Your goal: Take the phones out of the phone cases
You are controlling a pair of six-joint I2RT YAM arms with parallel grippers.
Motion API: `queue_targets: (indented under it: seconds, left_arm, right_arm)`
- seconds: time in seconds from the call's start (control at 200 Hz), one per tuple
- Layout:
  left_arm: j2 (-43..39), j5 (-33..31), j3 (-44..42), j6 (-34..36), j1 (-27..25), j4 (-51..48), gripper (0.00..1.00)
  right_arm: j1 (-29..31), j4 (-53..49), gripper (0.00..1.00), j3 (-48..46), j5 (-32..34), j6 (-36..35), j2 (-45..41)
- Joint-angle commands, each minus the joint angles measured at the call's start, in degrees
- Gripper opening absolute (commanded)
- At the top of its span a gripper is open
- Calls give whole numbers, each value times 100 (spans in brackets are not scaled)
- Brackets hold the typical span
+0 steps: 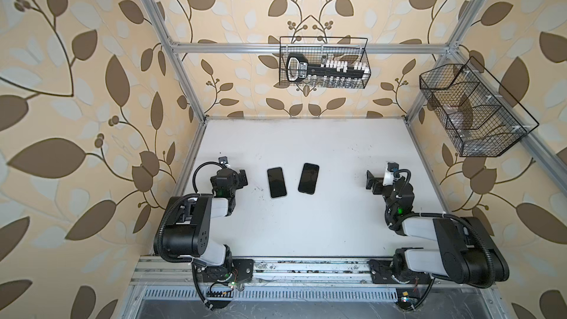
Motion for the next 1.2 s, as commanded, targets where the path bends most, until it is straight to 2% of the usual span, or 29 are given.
queue_targets:
  seconds: [0.0,1.155,1.195]
  left_arm:
    - [1,-72,176,80,-57,230,99]
    - [-25,-147,158,104,-101,228,99]
    - [-34,-268,131,127,-139,313,99]
  right_arm:
    - [-3,175,100,120,-53,-103,50]
    - [-96,185,100,121,-206,-53,33]
    - [-68,-112,100,254,-133,-55,-58]
